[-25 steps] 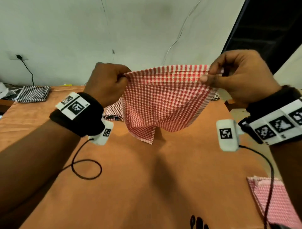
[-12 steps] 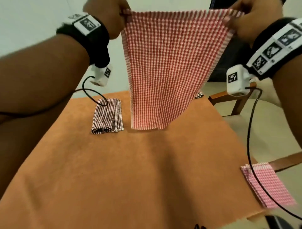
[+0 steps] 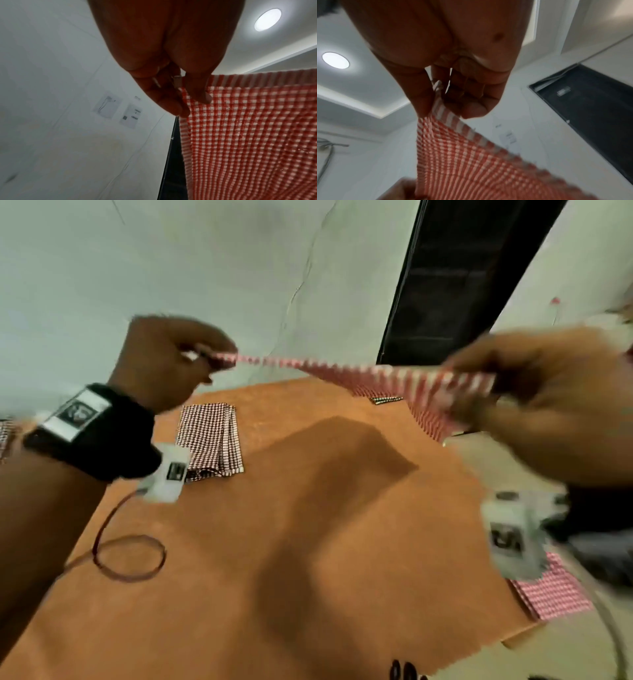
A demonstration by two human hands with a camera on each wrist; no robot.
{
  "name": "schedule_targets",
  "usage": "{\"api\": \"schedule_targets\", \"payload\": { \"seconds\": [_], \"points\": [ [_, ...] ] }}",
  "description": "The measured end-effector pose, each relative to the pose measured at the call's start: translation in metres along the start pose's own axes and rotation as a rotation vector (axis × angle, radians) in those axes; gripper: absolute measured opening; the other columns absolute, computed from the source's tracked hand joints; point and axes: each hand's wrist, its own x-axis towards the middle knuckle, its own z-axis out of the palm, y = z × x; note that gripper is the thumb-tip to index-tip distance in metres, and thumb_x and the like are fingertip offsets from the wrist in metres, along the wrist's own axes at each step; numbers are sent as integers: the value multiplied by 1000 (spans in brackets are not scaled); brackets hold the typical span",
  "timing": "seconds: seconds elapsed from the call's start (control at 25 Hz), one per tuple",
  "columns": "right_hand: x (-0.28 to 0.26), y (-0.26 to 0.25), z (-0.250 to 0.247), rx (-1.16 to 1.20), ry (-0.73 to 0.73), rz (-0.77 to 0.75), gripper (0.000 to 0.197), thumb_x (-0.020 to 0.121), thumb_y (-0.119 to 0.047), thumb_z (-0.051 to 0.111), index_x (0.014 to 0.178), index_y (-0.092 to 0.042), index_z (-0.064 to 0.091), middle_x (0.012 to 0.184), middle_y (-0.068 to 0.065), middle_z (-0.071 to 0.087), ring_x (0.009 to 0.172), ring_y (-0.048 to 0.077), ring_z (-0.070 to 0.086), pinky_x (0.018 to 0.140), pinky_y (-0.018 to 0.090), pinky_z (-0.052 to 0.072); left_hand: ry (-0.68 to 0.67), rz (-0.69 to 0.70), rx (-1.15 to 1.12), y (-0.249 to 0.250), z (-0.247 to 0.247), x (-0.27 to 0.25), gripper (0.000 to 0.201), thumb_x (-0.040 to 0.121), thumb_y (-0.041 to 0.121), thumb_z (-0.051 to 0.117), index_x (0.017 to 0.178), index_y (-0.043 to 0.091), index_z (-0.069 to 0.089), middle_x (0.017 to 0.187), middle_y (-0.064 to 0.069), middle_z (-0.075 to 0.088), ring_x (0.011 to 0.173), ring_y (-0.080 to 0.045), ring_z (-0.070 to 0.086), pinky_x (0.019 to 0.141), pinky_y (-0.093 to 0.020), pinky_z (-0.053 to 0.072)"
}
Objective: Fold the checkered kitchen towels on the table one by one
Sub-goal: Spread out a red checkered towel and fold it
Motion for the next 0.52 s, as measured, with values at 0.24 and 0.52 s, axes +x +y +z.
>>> {"api": "schedule_targets", "payload": {
  "seconds": [0.24, 0.52],
  "points": [
    [-109, -22, 189, 155, -621, 111, 20, 77, -20, 69, 96, -25, 71, 85, -6, 70, 75, 10, 64, 65, 23, 52, -393, -225, 243, -134, 31, -163, 35, 69, -6, 82, 87, 24, 81, 110, 2, 74, 95, -3, 70, 82, -15, 49],
    [-153, -79, 337, 281, -1021, 173, 33, 89, -16, 58, 120, -6, 65, 123, 20, 63, 116, 36, 56, 102, 47, 43, -708, -448, 500, -210, 2, -264, 26, 76, 7, 77, 87, 30, 80, 129, 2, 66, 116, -26, 59, 97, -35, 45]
  ]
}}
